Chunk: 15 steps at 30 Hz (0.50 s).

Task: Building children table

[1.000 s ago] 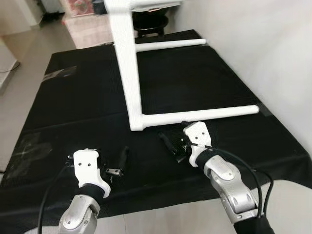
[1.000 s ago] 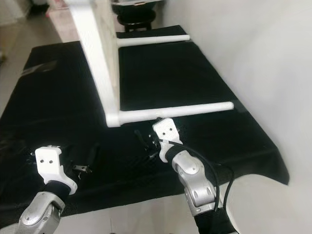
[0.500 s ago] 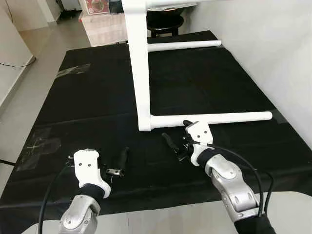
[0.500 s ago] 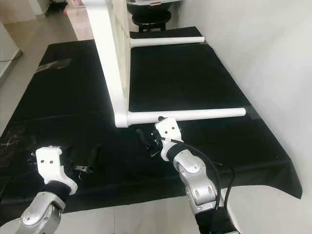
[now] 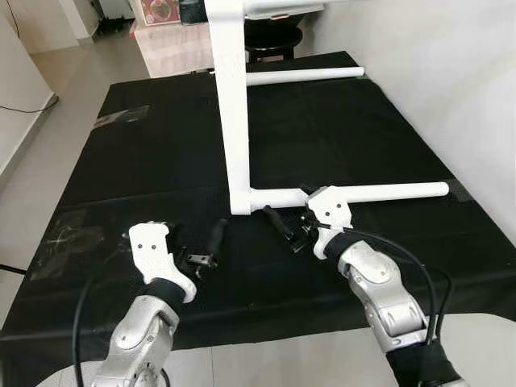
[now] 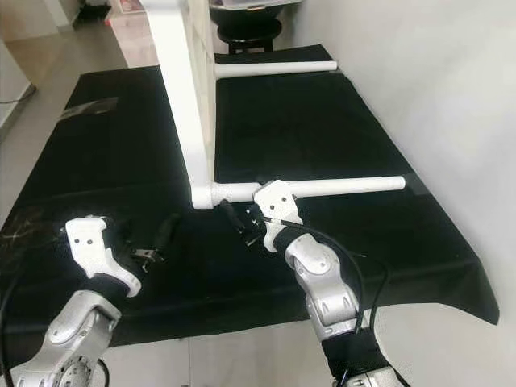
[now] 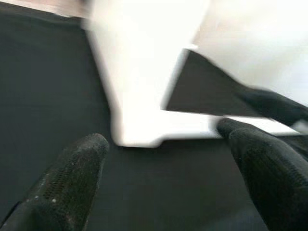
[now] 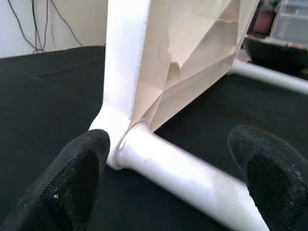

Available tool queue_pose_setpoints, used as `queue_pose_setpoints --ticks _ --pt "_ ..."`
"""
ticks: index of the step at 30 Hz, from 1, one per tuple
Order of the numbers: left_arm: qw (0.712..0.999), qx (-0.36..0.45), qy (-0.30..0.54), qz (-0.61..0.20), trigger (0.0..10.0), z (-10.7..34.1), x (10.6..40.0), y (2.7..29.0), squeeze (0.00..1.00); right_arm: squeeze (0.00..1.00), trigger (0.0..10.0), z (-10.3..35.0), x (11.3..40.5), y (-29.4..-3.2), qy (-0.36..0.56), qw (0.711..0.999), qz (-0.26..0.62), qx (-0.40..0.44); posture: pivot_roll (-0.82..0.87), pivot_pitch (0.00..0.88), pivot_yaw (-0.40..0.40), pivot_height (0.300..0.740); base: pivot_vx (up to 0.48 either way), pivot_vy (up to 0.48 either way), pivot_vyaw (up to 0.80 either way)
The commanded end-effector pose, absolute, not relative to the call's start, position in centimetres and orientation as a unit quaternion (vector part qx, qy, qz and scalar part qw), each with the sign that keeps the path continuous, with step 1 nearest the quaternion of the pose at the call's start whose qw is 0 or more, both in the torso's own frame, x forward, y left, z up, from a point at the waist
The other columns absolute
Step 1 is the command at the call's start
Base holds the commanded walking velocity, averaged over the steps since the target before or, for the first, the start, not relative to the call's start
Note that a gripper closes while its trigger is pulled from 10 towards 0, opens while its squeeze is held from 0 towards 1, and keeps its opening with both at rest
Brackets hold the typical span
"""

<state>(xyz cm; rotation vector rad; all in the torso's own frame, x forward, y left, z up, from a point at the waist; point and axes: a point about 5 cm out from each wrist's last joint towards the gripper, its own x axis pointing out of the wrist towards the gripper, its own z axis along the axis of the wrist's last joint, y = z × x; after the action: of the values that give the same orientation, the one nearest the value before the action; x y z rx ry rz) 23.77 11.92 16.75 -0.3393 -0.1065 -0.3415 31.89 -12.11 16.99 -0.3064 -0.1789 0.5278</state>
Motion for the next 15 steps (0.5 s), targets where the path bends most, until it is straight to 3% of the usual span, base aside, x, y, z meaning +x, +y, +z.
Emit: queue_pose_setpoints --ticks 1,5,7,10,15 --pt "0.965 -0.144 -0.031 -0.216 10.0 16.4 23.6 11.0 0.00 0.00 10.0 17.6 32.2 -11.6 -0.108 0.943 0.267 -0.166 -0.12 0.120 0.024 0.740 0.000 0.000 0.00" --pt "0.973 -0.143 -0.014 -0.181 10.0 15.6 24.7 12.3 0.00 0.00 10.0 17.4 32.4 -11.3 -0.103 0.950 0.258 -0.142 -0.10 0.117 0.023 0.740 0.000 0.000 0.00" --pt "0.977 -0.087 -0.020 -0.194 10.0 15.9 25.4 12.3 0.00 0.00 10.0 16.7 32.4 -10.8 -0.088 0.953 0.262 -0.125 -0.10 0.116 0.024 0.740 0.000 0.000 0.00" --pt "0.979 -0.079 -0.022 -0.188 10.0 16.0 25.7 12.5 0.00 0.00 10.0 16.3 32.3 -10.6 -0.078 0.953 0.267 -0.122 -0.10 0.116 0.029 0.740 0.000 0.000 0.00" --pt "0.984 -0.065 -0.012 -0.166 10.0 15.7 25.7 13.0 0.00 0.00 10.0 15.4 32.4 -11.0 -0.062 0.964 0.239 -0.104 -0.11 0.115 0.038 0.740 0.000 0.000 0.64"
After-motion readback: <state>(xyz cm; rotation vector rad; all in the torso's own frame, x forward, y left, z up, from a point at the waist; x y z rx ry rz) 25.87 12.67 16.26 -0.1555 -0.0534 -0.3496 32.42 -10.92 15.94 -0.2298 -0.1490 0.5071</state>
